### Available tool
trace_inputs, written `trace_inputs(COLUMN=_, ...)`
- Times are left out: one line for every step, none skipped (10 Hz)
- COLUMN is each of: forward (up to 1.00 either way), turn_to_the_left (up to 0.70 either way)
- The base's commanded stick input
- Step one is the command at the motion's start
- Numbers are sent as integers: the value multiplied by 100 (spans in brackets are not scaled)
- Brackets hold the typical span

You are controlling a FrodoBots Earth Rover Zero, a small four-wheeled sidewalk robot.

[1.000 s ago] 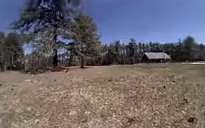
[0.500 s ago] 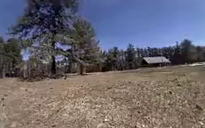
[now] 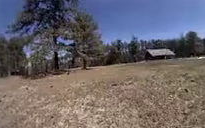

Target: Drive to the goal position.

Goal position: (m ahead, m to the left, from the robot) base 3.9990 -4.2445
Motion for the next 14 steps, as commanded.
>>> trace_inputs(forward=70, turn_to_the_left=0)
trace_inputs(forward=70, turn_to_the_left=0)
trace_inputs(forward=70, turn_to_the_left=0)
trace_inputs(forward=70, turn_to_the_left=0)
trace_inputs(forward=70, turn_to_the_left=0)
trace_inputs(forward=70, turn_to_the_left=0)
trace_inputs(forward=70, turn_to_the_left=0)
trace_inputs(forward=70, turn_to_the_left=0)
trace_inputs(forward=70, turn_to_the_left=0)
trace_inputs(forward=70, turn_to_the_left=0)
trace_inputs(forward=70, turn_to_the_left=0)
trace_inputs(forward=70, turn_to_the_left=0)
trace_inputs(forward=70, turn_to_the_left=0)
trace_inputs(forward=70, turn_to_the_left=0)
